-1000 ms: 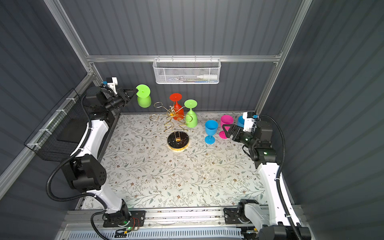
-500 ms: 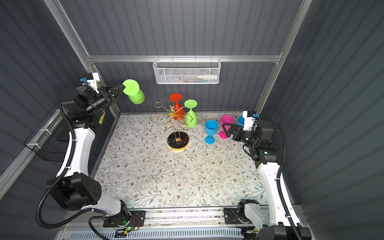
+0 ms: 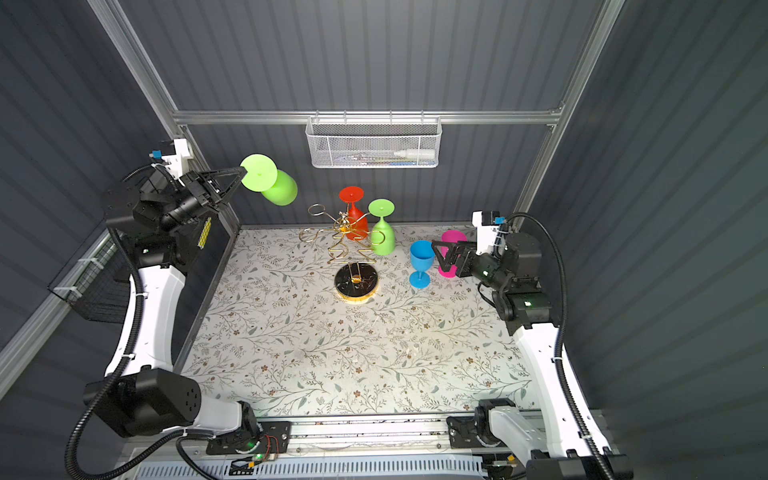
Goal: Take the wine glass off the wine glass rack
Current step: 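Pull the green glass up with the left gripper while the right approaches, then grasp the green glass bowl with the right gripper beside the left gripper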
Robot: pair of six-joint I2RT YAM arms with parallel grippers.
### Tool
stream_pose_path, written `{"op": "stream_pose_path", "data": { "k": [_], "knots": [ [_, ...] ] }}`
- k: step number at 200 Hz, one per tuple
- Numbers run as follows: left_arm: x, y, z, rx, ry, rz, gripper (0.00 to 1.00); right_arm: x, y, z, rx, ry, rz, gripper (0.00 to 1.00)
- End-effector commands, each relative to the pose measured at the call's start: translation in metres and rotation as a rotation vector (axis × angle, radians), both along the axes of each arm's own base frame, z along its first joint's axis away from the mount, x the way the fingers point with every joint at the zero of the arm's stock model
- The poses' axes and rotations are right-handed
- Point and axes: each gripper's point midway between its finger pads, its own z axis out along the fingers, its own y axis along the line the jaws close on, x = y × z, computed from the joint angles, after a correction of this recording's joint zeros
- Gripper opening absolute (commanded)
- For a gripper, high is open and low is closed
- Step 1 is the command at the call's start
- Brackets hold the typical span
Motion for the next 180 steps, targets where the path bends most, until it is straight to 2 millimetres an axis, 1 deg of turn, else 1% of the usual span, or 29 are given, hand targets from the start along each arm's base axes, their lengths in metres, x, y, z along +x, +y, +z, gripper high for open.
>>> {"op": "stream_pose_path", "data": {
  "k": [1,25,73,94,99,114,143,155,180],
  "knots": [
    [-0.021,-0.011,0.016,-0.026,-0.050,-0.071,0.00,0.000,0.008,0.029,-0.021,-0.108,0.020,0.95],
    [-0.030,-0.028,0.020,-0.046,-0.057,-0.147,0.00,-0.002,0.021,0.040,-0.047,-0.159,0.059,0.95],
    [-0.042,-0.083,0.014,-0.043,-0.035,-0.322,0.00,-0.019,0.052,0.063,-0.105,-0.306,0.162,0.96],
    [-0.041,-0.094,0.010,-0.050,-0.017,-0.359,0.00,-0.028,0.062,0.069,-0.142,-0.376,0.202,0.97],
    [-0.042,-0.098,0.009,-0.051,-0.017,-0.370,0.00,-0.032,0.066,0.071,-0.154,-0.401,0.214,0.99],
    [-0.045,-0.111,0.006,-0.051,-0.013,-0.409,0.00,-0.039,0.072,0.075,-0.182,-0.460,0.241,0.99],
    [-0.050,-0.143,-0.004,-0.045,0.014,-0.506,0.00,-0.045,0.082,0.077,-0.243,-0.555,0.272,0.99],
    [-0.052,-0.155,-0.009,-0.058,0.055,-0.550,0.00,-0.047,0.086,0.076,-0.272,-0.598,0.282,0.99],
    [-0.057,-0.171,-0.013,-0.071,0.072,-0.626,0.00,-0.049,0.094,0.073,-0.334,-0.676,0.306,0.99]
  ]
}}
